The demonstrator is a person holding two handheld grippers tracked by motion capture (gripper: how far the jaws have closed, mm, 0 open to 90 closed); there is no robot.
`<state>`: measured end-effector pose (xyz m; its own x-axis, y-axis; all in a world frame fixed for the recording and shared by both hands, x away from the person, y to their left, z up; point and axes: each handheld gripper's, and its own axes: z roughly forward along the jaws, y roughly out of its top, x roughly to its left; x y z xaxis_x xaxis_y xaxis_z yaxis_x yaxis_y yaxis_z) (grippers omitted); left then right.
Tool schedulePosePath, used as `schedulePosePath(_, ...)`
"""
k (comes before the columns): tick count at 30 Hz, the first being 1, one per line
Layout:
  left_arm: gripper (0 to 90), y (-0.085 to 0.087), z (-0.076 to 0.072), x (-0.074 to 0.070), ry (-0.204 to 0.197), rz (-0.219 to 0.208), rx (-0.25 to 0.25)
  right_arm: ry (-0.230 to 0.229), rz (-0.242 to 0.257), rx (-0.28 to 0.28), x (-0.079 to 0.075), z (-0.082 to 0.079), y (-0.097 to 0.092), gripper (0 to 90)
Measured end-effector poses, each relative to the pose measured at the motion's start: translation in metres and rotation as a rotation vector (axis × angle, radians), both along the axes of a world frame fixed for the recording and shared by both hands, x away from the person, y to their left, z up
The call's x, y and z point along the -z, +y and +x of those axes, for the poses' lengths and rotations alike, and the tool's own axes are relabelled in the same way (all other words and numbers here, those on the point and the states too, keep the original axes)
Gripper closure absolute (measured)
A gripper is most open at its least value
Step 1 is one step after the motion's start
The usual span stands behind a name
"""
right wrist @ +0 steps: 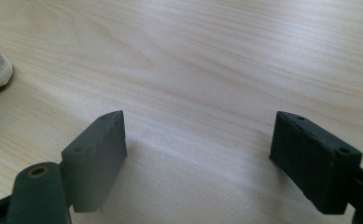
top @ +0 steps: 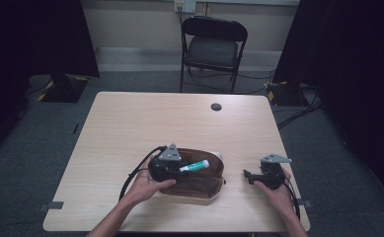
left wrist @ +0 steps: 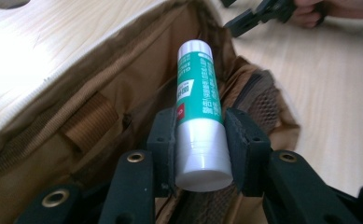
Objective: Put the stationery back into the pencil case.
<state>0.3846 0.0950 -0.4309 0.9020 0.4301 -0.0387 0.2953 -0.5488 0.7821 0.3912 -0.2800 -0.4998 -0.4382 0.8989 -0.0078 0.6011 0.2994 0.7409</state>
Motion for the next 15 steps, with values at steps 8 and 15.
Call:
schedulePosePath(8,61.5,0.009,0.001,-0.003,0.004,-0.024,-0.027,0.0,0.0,0.0,0.0,0.0,0.0,17.3)
schedulePosePath(15,64.4,0.027,0.0,-0.002,0.045,-0.066,-0.032,0.0,0.0,0.0,0.0,0.0,0.0,17.3)
